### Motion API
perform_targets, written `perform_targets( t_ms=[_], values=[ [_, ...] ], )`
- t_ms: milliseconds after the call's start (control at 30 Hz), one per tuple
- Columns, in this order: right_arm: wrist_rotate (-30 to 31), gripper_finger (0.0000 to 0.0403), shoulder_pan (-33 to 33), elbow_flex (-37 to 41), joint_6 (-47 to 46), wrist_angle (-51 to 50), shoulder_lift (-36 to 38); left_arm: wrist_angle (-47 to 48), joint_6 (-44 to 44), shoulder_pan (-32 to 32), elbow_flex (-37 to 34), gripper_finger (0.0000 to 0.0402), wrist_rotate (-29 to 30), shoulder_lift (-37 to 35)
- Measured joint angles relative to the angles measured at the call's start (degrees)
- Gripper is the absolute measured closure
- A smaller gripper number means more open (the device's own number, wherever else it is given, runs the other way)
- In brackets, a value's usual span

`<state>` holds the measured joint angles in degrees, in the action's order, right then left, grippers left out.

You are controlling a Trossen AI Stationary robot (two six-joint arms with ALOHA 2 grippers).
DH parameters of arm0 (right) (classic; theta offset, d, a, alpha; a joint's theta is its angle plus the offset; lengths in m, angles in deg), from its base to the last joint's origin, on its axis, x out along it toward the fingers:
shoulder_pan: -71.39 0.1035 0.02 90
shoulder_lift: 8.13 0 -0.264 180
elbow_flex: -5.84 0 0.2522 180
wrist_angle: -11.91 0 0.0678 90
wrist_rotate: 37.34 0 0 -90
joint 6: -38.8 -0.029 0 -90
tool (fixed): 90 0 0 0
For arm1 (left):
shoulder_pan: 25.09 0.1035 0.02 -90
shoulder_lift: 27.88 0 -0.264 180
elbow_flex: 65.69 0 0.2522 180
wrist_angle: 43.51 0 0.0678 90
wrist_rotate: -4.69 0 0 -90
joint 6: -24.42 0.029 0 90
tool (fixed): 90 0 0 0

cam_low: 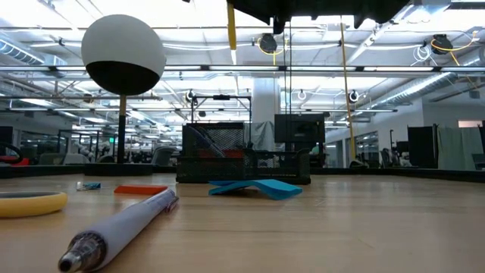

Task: Pick and place office supplies into organizer
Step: Put the yellow pen into the desk organizer

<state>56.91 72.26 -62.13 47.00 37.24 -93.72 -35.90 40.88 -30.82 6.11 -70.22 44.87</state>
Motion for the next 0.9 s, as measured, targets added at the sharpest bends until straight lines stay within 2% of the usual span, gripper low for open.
perform_targets(
  t_ms=[200, 433, 533, 667, 767, 900],
  values=[
    [0.2, 0.0335, 0.0, 0.0, 1.5, -0.2, 0.0, 0.8, -3.0, -0.1, 0.0, 0.0368, 0.4, -0.1],
    [2.8, 0.0331, 0.3, 0.0, 7.1, -4.7, 1.8, 3.0, -6.7, -0.1, -0.1, 0.0368, 3.1, -1.6],
    [8.0, 0.0334, 1.3, -0.1, 13.1, -6.8, 2.5, 3.3, -7.8, 0.0, 0.0, 0.0368, 3.2, -2.0],
    [16.5, 0.0334, 3.8, 0.0, 25.7, -12.1, 3.5, 2.6, -10.7, 0.2, 0.0, 0.0368, 3.3, -2.5],
    [23.8, 0.0332, 6.2, 0.0, 34.0, -12.6, 3.4, 2.7, -13.6, 1.2, 0.0, 0.0368, 3.4, -2.4],
    [29.2, 0.0332, 9.4, 0.0, 46.2, -11.9, 3.1, 3.4, -20.7, 3.5, 0.0, 0.0368, 1.1, -2.4]
  ],
)
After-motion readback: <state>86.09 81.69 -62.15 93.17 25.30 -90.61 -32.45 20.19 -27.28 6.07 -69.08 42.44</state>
